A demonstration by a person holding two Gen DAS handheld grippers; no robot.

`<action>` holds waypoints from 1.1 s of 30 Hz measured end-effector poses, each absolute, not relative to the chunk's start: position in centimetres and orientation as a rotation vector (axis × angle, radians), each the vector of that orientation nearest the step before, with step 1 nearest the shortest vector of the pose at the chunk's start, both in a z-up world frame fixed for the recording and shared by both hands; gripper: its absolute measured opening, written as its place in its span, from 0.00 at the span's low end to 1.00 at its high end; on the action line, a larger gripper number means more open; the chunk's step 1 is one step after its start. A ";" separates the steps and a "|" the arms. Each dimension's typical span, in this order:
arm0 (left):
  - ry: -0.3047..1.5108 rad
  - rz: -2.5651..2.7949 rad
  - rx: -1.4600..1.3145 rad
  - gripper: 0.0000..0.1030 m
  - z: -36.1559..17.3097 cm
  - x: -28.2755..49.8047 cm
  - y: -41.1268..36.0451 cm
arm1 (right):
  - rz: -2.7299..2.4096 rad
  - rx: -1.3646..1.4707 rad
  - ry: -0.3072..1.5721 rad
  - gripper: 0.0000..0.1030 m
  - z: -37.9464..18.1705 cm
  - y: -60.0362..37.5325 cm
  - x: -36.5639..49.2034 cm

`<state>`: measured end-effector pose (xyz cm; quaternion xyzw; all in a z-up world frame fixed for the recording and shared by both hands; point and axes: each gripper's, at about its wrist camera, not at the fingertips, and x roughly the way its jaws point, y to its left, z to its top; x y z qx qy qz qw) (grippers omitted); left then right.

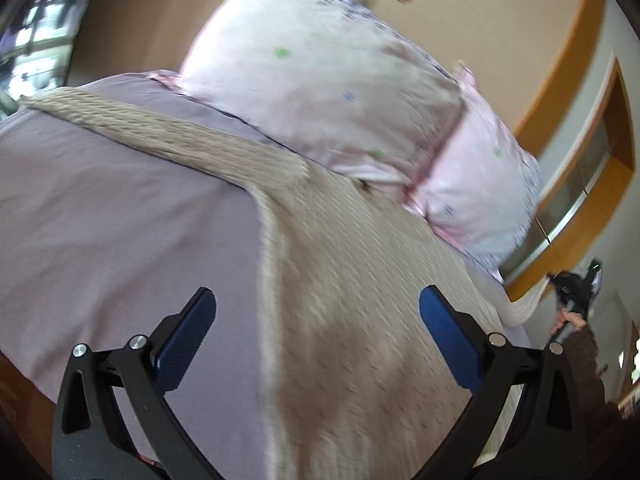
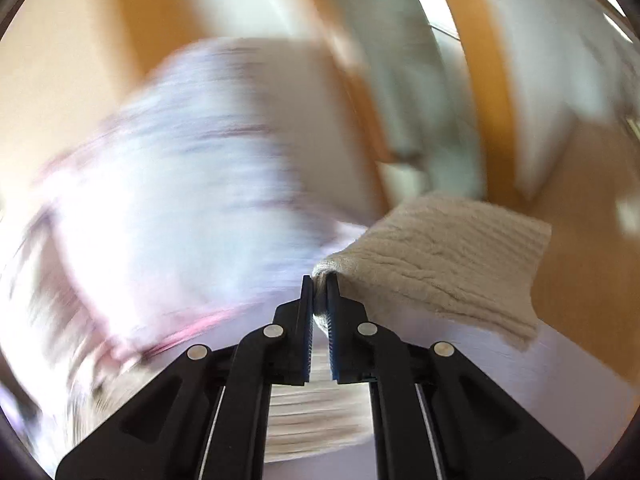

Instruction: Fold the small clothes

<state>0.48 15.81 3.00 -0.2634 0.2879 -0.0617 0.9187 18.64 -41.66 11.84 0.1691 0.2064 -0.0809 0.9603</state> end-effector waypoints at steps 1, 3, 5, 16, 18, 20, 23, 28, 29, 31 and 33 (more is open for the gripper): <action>0.586 -0.101 -0.561 0.98 3.0 0.7 16.7 | -0.067 0.270 0.403 0.07 13.0 -37.1 19.2; 0.575 -0.069 -0.587 0.98 2.9 0.8 18.0 | 0.090 0.176 0.397 0.07 13.8 -30.0 19.8; 0.558 -0.030 -0.622 0.98 3.3 1.1 19.8 | 0.276 0.085 0.444 0.07 12.6 -21.5 21.0; 0.551 0.188 -0.828 0.92 3.0 5.7 33.4 | 0.628 -0.066 0.795 0.49 3.6 -5.9 21.5; 0.581 0.234 -0.871 0.85 2.2 6.6 35.7 | 0.607 -0.014 0.749 0.66 4.9 -8.1 19.4; 0.618 0.276 -0.939 0.81 1.2 8.0 38.0 | 0.586 0.009 0.734 0.67 5.2 -10.7 19.0; 0.634 0.313 -1.060 0.76 -0.3 9.0 40.5 | 0.539 0.029 0.713 0.69 5.8 -13.7 16.2; 0.638 0.385 -1.100 0.69 -0.8 10.5 43.2 | 0.493 0.087 0.713 0.70 6.0 -17.1 14.4; 0.640 0.394 -1.104 0.68 -0.8 10.9 43.5 | 0.488 0.103 0.709 0.70 6.1 -17.5 14.2; 0.642 0.417 -1.112 0.53 -1.0 11.7 44.5 | 0.483 0.125 0.702 0.70 6.2 -18.2 13.8; 0.690 0.468 -1.112 0.10 -1.4 12.7 45.5 | 0.475 0.149 0.693 0.70 6.4 -19.1 13.2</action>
